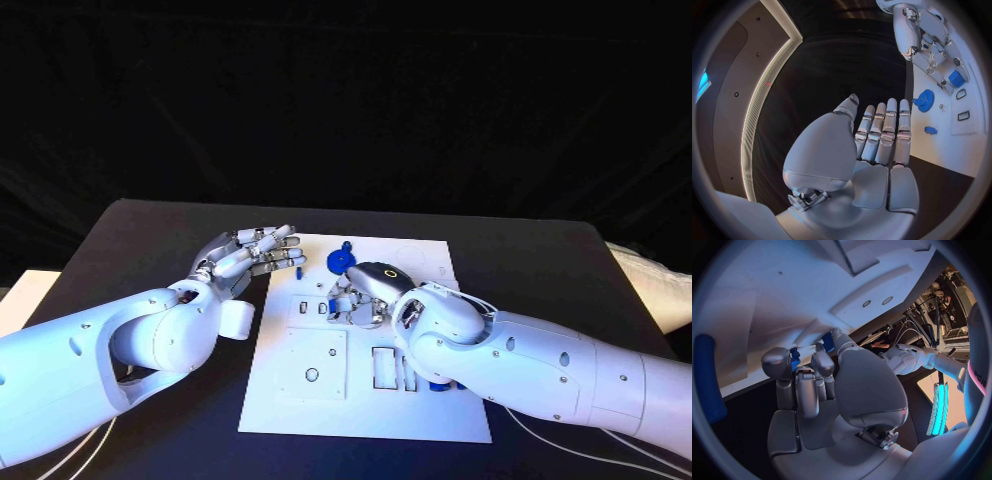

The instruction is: Assemble the parts on the task board

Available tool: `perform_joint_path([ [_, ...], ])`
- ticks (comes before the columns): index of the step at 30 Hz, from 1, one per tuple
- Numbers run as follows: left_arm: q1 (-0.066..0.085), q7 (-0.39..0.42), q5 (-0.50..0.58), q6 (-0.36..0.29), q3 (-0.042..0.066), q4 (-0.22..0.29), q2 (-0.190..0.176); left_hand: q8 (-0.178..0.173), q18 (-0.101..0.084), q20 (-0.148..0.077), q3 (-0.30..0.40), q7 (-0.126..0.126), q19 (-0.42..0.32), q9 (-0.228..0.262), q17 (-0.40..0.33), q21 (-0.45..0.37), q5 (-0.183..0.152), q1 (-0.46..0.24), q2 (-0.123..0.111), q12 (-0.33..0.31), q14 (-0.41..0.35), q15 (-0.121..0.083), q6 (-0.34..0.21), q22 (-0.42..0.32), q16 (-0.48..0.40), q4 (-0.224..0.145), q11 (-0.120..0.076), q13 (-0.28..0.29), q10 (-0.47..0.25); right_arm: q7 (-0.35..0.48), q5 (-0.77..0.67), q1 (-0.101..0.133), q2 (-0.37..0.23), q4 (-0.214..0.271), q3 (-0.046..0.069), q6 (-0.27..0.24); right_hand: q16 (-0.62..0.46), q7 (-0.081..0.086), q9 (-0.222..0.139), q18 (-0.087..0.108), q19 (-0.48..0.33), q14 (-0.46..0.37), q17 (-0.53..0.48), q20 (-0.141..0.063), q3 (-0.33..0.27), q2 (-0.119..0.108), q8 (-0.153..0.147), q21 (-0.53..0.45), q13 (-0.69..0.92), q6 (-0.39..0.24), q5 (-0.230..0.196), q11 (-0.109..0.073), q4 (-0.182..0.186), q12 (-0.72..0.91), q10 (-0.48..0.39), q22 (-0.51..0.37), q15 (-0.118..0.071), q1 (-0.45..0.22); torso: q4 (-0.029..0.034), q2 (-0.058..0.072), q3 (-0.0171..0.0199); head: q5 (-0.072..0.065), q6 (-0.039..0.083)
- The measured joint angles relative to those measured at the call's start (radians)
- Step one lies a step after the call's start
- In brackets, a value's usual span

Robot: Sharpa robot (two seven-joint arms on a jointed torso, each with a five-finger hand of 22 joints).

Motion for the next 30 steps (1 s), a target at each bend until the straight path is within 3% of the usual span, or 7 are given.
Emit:
perform_joint_path([
  [14, 0.0, 0.0, 0.0, 0.001, 0.0, -0.004, 0.003, 0.0, 0.0, 0.0, 0.002, 0.0, 0.0, 0.0, 0.001, 0.0, 0.0, 0.0, 0.0, 0.0, 0.002, -0.002, 0.0, 0.0, 0.0, -0.002, 0.0, 0.0, 0.0, -0.001, 0.001, -0.015, -0.019, 0.04, -0.002, -0.07, 0.0, 0.004, -0.004, 0.0, -0.004, 0.004, 0.0, 0.004, -0.032, -0.027, -0.003, -0.005, -0.001, -0.018, 0.016, 0.005, 0.026, 0.008, -0.004, -0.001, 0.003, -0.015, -0.0001, 0.001, 0.0012, -0.001, 0.0],
  [19, 0.0, -0.003, -0.002, 0.002, 0.0, -0.009, 0.003, 0.0, 0.0, -0.025, 0.01, -0.021, 0.079, 0.0, 0.021, 0.03, 0.0, -0.001, 0.009, 0.0, 0.08, -0.027, 0.021, 0.013, 0.019, -0.01, -0.02, 0.0, 0.025, 0.02, 0.008, -0.017, -0.04, 0.083, 0.011, -0.124, 0.0, 0.005, -0.006, 0.0, -0.004, 0.0, 0.0, 0.004, -0.059, -0.043, -0.003, -0.005, 0.0, -0.027, 0.05, 0.005, 0.042, 0.011, -0.004, -0.001, 0.007, -0.01, -0.0011, 0.0, 0.0018, -0.001, 0.001],
  [24, 0.0, -0.017, -0.021, 0.002, 0.0, -0.018, 0.005, 0.0, 0.0, -0.077, 0.01, -0.041, 0.204, 0.002, 0.085, 0.103, 0.0, -0.006, 0.009, 0.001, 0.244, -0.076, 0.057, 0.045, 0.094, -0.01, -0.049, 0.004, 0.097, 0.064, 0.028, -0.018, -0.084, 0.141, 0.042, -0.158, 0.0, 0.005, -0.006, 0.0, -0.004, 0.0, 0.0, 0.004, -0.081, -0.047, -0.003, -0.005, -0.002, -0.027, 0.058, 0.005, 0.06, 0.013, -0.004, -0.001, 0.007, -0.014, -0.0018, -0.001, 0.0024, 0.001, 0.003],
  [26, 0.0, -0.034, -0.042, 0.002, 0.0, -0.024, 0.005, 0.006, 0.0, -0.112, 0.013, -0.056, 0.289, 0.004, 0.139, 0.16, 0.0, -0.021, 0.003, 0.018, 0.367, -0.109, 0.078, 0.072, 0.173, -0.007, -0.071, 0.013, 0.149, 0.094, 0.047, -0.017, -0.115, 0.17, 0.055, -0.163, 0.0, 0.005, -0.006, 0.0, -0.004, 0.0, 0.0, 0.004, -0.084, -0.047, -0.003, -0.005, -0.005, -0.027, 0.058, 0.005, 0.062, 0.013, -0.004, -0.004, 0.007, -0.014, -0.002, -0.003, 0.0036, 0.003, 0.003],
  [28, 0.0, -0.057, -0.071, 0.002, 0.0, -0.029, 0.004, 0.006, 0.0, -0.134, 0.017, -0.069, 0.346, 0.007, 0.208, 0.208, 0.0, -0.03, -0.006, 0.036, 0.412, -0.133, 0.092, 0.097, 0.259, -0.003, -0.091, 0.025, 0.198, 0.12, 0.074, -0.014, -0.148, 0.193, 0.066, -0.163, -0.002, 0.005, -0.006, 0.0, -0.005, 0.0, 0.0, 0.005, -0.084, -0.051, -0.003, -0.013, -0.009, -0.027, 0.058, 0.005, 0.062, 0.013, -0.004, -0.012, 0.007, -0.004, -0.0025, -0.006, 0.0056, 0.007, 0.002],
  [29, 0.0, -0.08, -0.096, 0.002, 0.0, -0.031, 0.003, 0.01, 0.0, -0.148, 0.016, -0.079, 0.378, 0.009, 0.331, 0.241, 0.0, -0.035, -0.012, 0.054, 0.419, -0.144, 0.101, 0.116, 0.39, -0.002, -0.103, 0.038, 0.233, 0.137, 0.096, -0.01, -0.172, 0.207, 0.073, -0.16, -0.008, 0.005, -0.006, 0.0, -0.012, 0.0, 0.0, 0.008, -0.084, -0.045, -0.003, -0.021, -0.012, -0.027, 0.062, 0.006, 0.057, 0.009, -0.006, -0.024, 0.007, 0.018, -0.003, -0.007, 0.0068, 0.007, 0.001],
  [30, 0.001, -0.101, -0.119, 0.002, 0.0, -0.032, 0.002, 0.018, 0.0, -0.165, 0.012, -0.09, 0.414, 0.013, 0.565, 0.292, 0.0, -0.044, -0.02, 0.086, 0.422, -0.16, 0.112, 0.146, 0.624, 0.002, -0.118, 0.063, 0.272, 0.147, 0.114, -0.006, -0.188, 0.214, 0.078, -0.158, -0.013, 0.005, -0.006, 0.0, -0.02, 0.0, 0.0, 0.007, -0.079, -0.04, -0.003, -0.028, -0.015, -0.027, 0.061, 0.006, 0.049, 0.004, -0.01, -0.033, 0.007, 0.036, -0.0035, -0.009, 0.0075, 0.008, 0.0],
])
